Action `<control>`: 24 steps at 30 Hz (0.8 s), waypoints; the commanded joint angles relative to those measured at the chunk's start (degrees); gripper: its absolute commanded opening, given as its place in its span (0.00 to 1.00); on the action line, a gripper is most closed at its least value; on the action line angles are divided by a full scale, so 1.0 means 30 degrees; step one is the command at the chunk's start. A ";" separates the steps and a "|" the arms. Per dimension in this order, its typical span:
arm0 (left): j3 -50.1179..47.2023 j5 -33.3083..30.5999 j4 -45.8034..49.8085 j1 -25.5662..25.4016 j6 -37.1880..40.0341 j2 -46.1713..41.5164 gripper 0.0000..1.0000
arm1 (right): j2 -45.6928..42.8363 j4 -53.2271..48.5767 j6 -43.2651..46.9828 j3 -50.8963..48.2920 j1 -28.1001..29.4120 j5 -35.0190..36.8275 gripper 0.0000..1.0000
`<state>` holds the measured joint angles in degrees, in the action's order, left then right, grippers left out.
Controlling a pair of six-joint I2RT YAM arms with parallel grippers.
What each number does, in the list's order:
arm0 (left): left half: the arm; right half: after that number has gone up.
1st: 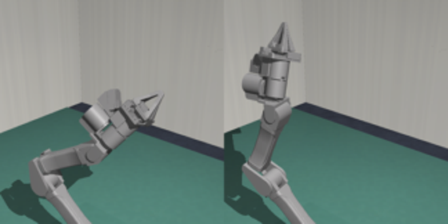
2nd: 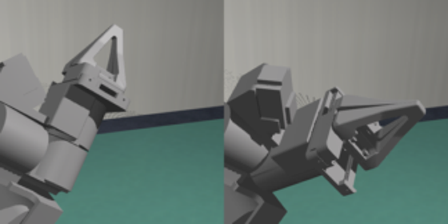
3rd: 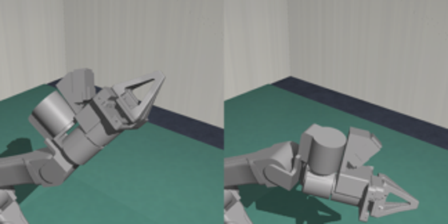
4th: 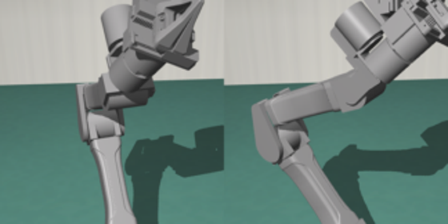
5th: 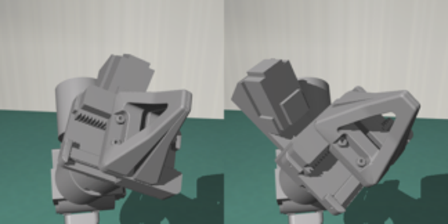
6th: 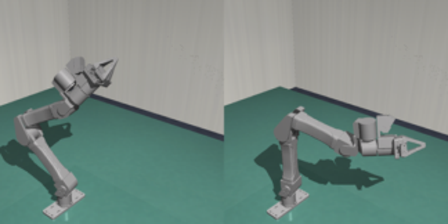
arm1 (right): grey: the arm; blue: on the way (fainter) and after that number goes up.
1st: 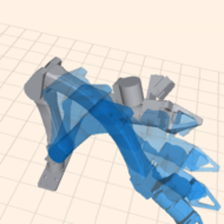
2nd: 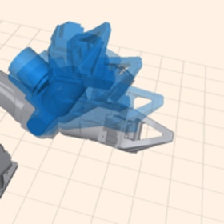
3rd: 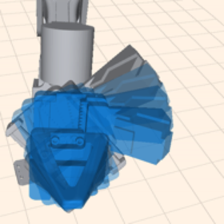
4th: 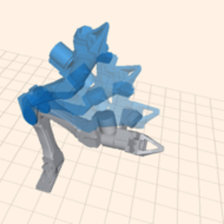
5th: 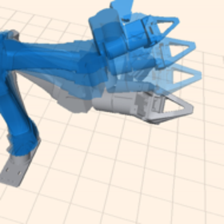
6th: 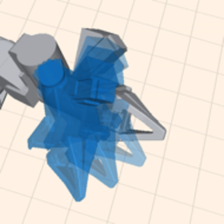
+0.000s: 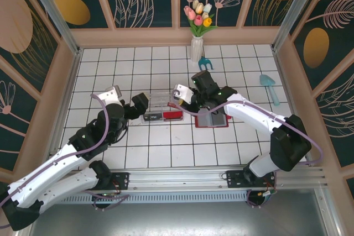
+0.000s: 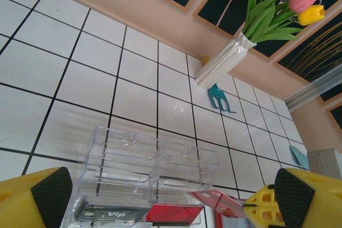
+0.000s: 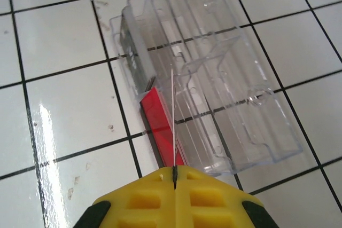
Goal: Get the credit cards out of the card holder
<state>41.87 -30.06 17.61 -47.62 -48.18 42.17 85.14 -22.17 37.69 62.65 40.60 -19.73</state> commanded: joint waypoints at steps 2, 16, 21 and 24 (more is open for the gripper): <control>-0.0279 0.0023 0.0021 0.0054 0.0270 -0.0052 0.99 | 0.0481 -0.0783 0.2365 0.0803 0.0324 -0.0667 0.00; -0.0505 -0.0009 0.0313 0.0056 0.0207 -0.0610 0.99 | 0.2868 -0.1162 0.3576 0.1790 0.1438 0.0123 0.00; -0.0567 0.0030 0.0313 0.0080 0.0139 -0.0608 0.99 | 0.3243 -0.1047 0.4009 0.1795 0.1439 0.0734 0.00; -0.0563 0.0048 0.0328 0.0060 0.0137 -0.0570 0.99 | 0.3431 -0.1094 0.4211 0.1892 0.1438 0.0791 0.00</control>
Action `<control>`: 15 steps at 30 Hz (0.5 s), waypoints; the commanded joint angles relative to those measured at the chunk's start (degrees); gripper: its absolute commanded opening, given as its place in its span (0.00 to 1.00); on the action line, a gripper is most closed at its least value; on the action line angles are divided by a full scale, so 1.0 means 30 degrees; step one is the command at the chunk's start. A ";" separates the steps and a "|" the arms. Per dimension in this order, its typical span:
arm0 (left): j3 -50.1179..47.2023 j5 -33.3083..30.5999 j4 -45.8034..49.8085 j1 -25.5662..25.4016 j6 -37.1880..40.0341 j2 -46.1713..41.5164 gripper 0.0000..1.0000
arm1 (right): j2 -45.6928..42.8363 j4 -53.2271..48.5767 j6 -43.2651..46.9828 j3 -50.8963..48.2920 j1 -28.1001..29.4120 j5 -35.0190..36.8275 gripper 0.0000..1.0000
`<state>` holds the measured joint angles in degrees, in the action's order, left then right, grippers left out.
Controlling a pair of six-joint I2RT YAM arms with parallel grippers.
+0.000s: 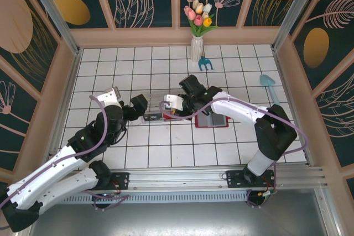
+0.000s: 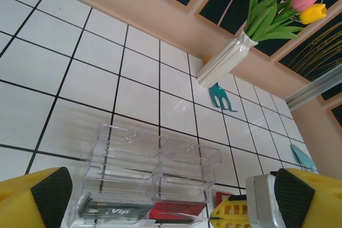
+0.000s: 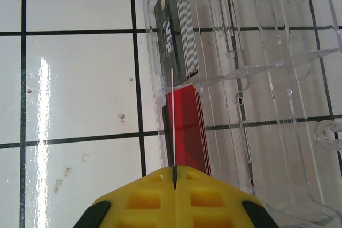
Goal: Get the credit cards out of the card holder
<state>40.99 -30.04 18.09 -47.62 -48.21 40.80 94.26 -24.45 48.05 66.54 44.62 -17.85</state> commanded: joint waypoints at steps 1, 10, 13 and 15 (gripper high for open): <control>-0.0274 0.0037 0.0175 0.0080 0.0152 -0.0099 0.99 | 0.0460 -0.0347 0.0812 0.0639 0.0097 0.0192 0.00; -0.0261 0.0167 0.0153 0.0080 0.0115 -0.0005 0.99 | 0.1154 -0.0029 0.1324 0.0813 0.0097 0.0812 0.00; -0.0279 0.0166 0.0182 0.0067 0.0083 -0.0026 0.99 | 0.1455 0.0103 0.1445 0.0794 0.0066 0.0967 0.00; -0.0290 0.0148 0.0189 0.0058 0.0095 -0.0006 0.99 | 0.1620 0.0158 0.1419 0.0866 0.0011 0.0941 0.00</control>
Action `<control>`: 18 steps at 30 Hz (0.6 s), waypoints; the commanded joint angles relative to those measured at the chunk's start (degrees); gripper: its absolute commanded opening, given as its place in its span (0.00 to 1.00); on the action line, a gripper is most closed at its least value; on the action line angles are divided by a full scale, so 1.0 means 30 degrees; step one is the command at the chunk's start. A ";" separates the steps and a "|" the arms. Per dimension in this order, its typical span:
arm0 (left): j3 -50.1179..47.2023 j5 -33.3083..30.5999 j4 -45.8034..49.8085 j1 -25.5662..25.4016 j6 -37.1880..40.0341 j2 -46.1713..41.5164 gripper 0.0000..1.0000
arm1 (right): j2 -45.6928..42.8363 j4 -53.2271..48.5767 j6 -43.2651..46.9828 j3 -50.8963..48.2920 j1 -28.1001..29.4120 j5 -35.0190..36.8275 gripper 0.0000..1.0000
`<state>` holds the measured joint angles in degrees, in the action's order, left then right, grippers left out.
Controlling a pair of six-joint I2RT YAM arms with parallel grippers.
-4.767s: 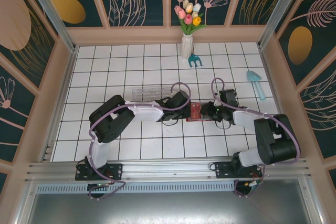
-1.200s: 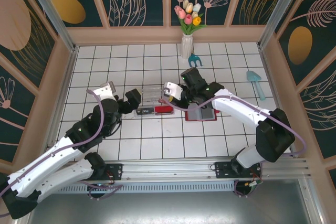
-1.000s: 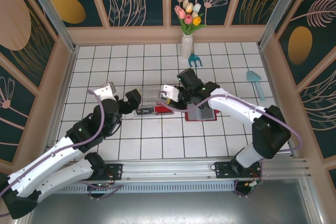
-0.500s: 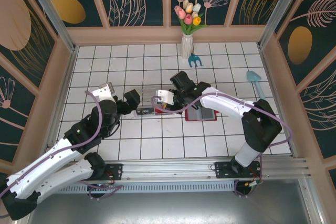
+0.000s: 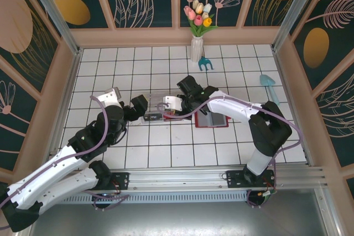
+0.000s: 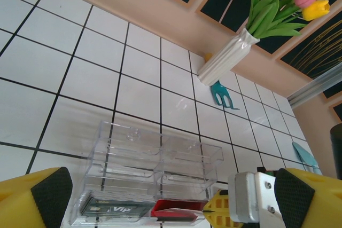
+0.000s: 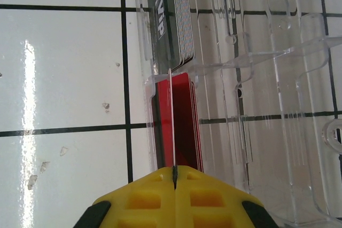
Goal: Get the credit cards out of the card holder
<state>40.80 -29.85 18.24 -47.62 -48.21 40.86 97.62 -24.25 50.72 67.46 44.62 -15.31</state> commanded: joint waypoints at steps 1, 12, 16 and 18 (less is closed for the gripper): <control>-0.0210 0.0097 0.0131 0.0053 0.0102 -0.0035 0.99 | 0.0589 0.0100 0.0498 0.0595 -0.0016 0.0066 0.00; -0.0297 0.0090 0.0188 0.0057 0.0014 -0.0041 0.99 | 0.1391 0.0723 0.0379 0.0643 -0.0049 -0.0052 0.00; -0.0327 0.0079 0.0190 0.0054 -0.0045 -0.0028 0.99 | 0.1519 0.0960 0.0379 0.0643 -0.0049 -0.0027 0.00; -0.0303 0.0072 0.0186 0.0080 -0.0049 -0.0018 0.99 | 0.1613 0.1081 0.0292 0.0672 -0.0053 0.0092 0.00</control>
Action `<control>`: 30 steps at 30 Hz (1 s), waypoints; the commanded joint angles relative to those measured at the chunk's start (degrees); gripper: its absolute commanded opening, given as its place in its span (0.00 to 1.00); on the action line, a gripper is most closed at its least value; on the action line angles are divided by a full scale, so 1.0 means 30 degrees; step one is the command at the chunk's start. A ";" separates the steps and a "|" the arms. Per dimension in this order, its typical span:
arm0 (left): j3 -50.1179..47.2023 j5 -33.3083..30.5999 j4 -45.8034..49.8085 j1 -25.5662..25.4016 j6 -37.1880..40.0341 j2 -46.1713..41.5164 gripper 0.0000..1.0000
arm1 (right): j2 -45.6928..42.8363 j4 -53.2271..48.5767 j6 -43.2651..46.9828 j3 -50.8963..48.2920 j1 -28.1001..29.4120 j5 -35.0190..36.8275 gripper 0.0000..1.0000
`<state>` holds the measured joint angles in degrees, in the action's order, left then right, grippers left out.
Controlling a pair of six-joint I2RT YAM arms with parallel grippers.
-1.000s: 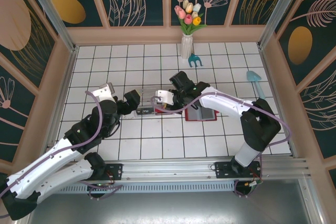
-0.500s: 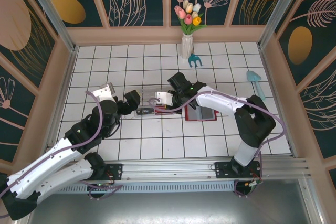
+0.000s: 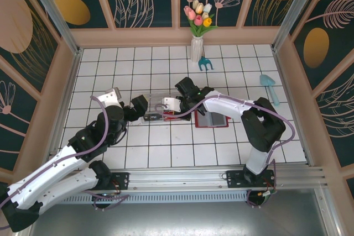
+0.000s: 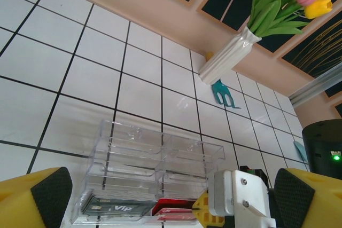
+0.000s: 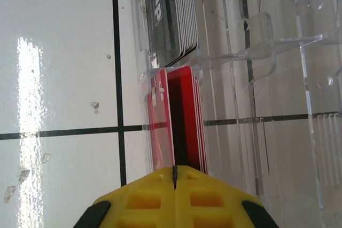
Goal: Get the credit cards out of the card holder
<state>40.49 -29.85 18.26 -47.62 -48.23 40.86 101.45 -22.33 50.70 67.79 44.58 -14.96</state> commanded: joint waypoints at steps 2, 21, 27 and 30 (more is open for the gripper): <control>-0.0192 0.0075 0.0153 0.0061 -0.0046 -0.0007 0.99 | 0.0402 0.0440 0.0247 0.0683 -0.0064 0.0065 0.00; -0.0196 0.0200 0.0007 0.0065 0.0019 0.0107 0.99 | 0.0106 0.0719 -0.0302 0.0341 -0.0167 0.0600 0.15; -0.0243 0.0210 -0.0036 0.0072 0.0006 0.0103 0.99 | -0.0269 0.0673 -0.0513 0.0266 -0.0211 0.0593 0.20; -0.0254 0.0290 -0.0136 0.0056 0.0078 0.0158 0.99 | -0.0711 0.0863 -0.1182 0.0291 -0.0404 0.0315 0.21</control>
<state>40.47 -28.99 18.26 -47.62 -48.23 41.30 101.95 -20.75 49.01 68.31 44.03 -13.32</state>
